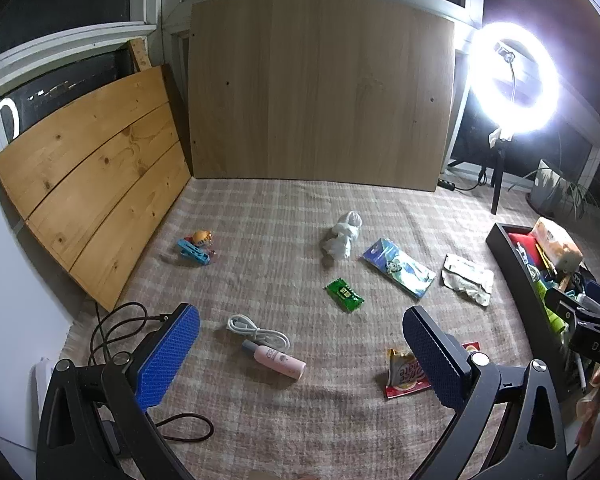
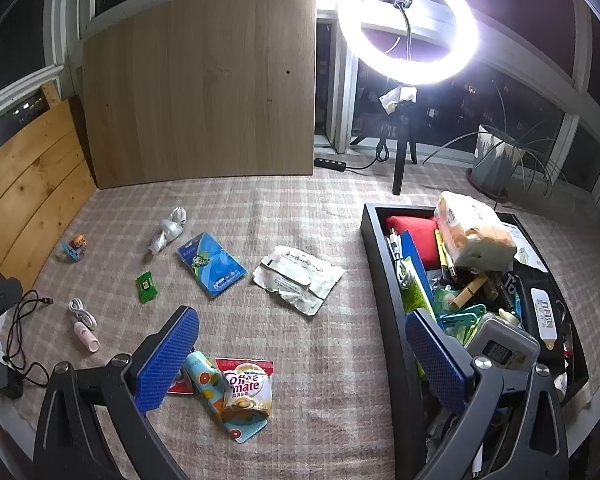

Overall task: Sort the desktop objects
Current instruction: 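Move the right tool toward the hand-cream tube beside the Coffee-mate sachet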

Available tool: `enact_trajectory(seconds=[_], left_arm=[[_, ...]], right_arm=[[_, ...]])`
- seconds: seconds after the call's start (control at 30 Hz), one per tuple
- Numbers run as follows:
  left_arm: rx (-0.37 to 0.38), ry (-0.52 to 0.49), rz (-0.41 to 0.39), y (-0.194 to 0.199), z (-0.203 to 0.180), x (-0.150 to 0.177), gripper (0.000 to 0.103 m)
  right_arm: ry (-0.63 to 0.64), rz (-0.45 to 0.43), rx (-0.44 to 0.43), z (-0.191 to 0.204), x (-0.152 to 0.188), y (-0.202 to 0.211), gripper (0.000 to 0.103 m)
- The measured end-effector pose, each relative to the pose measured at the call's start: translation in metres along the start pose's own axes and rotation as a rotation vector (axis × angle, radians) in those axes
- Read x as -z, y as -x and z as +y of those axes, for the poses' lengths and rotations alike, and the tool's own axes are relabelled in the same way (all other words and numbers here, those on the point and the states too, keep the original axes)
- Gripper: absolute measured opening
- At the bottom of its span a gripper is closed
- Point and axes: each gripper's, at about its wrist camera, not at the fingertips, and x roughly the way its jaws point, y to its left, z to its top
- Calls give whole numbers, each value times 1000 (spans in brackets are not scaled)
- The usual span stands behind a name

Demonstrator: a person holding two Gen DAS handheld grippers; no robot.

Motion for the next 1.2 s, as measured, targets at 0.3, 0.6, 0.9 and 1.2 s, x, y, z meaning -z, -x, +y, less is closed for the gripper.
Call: enact_trajectory(seconds=[0.3,0.6,0.9,1.2], left_arm=[[-2,-1,33,-11,1,3,103],[16,0,84,-27,3,9,103],[95,-35,153,-48,-16,22,103],[215,-86,191,-57,-53,36,102]], right_arm=[[20,27,-12,5,0,-8,102],[29,94,-69,10,-1,-22,102],[29,228,-190,17,3,-46,89],[-71,404,-372,14,10,-80,40]])
